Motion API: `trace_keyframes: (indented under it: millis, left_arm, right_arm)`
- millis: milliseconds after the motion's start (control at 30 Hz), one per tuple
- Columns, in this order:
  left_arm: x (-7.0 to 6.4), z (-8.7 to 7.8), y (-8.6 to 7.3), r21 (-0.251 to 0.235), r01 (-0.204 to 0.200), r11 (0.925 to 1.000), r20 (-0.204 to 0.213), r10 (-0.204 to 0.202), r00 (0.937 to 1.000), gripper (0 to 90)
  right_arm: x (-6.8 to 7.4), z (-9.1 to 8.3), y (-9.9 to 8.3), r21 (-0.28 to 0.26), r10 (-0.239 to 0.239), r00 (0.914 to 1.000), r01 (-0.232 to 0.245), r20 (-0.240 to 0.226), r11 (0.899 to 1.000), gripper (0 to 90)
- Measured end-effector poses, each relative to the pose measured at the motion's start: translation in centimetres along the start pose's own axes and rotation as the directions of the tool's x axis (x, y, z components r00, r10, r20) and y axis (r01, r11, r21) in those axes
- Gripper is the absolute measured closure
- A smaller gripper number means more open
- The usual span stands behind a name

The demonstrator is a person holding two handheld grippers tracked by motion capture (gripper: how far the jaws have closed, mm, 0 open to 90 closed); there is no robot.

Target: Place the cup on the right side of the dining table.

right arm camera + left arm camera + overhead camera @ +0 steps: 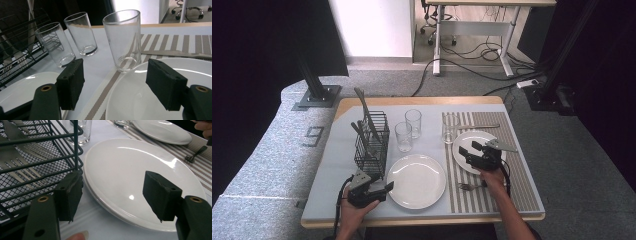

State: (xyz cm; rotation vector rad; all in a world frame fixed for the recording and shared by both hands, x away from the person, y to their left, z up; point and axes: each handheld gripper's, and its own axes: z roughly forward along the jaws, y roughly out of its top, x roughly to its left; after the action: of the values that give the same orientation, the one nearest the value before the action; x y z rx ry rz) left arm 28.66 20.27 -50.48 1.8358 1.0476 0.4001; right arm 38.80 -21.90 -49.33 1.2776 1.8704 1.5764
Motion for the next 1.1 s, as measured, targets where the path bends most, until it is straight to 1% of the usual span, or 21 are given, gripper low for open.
trace_keyframes:
  millis: [133, 233, 400, 500, 600, 633, 700, 767, 900, 1100]
  left_arm:
    - [-0.1, 0.1, 0.0, 0.003, 0.0, 1.0, 0.002, 0.0, 1.0, 31.9]
    - [-0.1, 0.1, 0.0, 0.005, -0.001, 1.0, 0.003, 0.001, 1.0, 31.9]
    - [-0.2, 0.2, 0.0, 0.007, -0.003, 1.0, 0.004, 0.003, 1.0, 32.0]
    - [-0.2, 0.2, 0.0, 0.008, -0.004, 1.0, 0.002, 0.004, 1.0, 32.0]
    - [-0.2, 0.2, 0.0, 0.009, -0.005, 1.0, 0.003, 0.005, 1.0, 32.0]
    - [-0.3, 0.2, 0.0, 0.008, -0.004, 1.0, 0.003, 0.004, 1.0, 32.0]
    - [-0.3, 0.2, 0.0, 0.01, -0.006, 0.9999, 0.004, 0.006, 1.0, 32.0]
    - [-0.3, 0.3, -0.1, 0.011, -0.007, 0.9999, 0.004, 0.007, 1.0, 32.0]
    - [-0.4, 0.4, -0.1, 0.013, -0.008, 0.9999, 0.004, 0.008, 1.0, 32.0]
    - [-0.4, 0.4, -0.1, 0.016, -0.01, 0.9998, 0.003, 0.01, 0.9999, 32.0]
  right_arm:
    - [0.0, -0.6, -0.5, -0.002, 0.0, 1.0, 0.0, -0.006, 1.0, 31.0]
    - [0.0, -1.4, -0.8, -0.002, -0.01, 0.9999, 0.01, -0.013, 1.0, 31.2]
    - [-0.1, -2.1, -1.1, -0.004, -0.011, 0.9997, 0.011, -0.02, 1.0, 31.3]
    - [-0.1, -2.8, -1.3, -0.01, -0.016, 0.9996, 0.016, -0.023, 1.0, 31.4]
    - [-0.1, -3.2, -1.5, -0.011, -0.023, 0.9993, 0.022, -0.029, 1.0, 32.2]
    - [-0.2, -3.5, -1.6, -0.01, -0.024, 0.9989, 0.024, -0.039, 1.0, 32.5]
    - [-0.2, -3.7, -1.8, -0.009, -0.025, 0.9989, 0.025, -0.04, 1.0, 32.4]
    - [-0.2, -4.1, -2.1, -0.004, -0.039, 0.9985, 0.039, -0.038, 0.999, 32.5]
    - [-0.3, -4.8, -2.6, 0.001, -0.051, 0.998, 0.051, -0.037, 0.999, 32.4]
    - [-0.5, -5.4, -3.2, 0.013, -0.06, 0.9976, 0.061, -0.033, 0.998, 32.5]
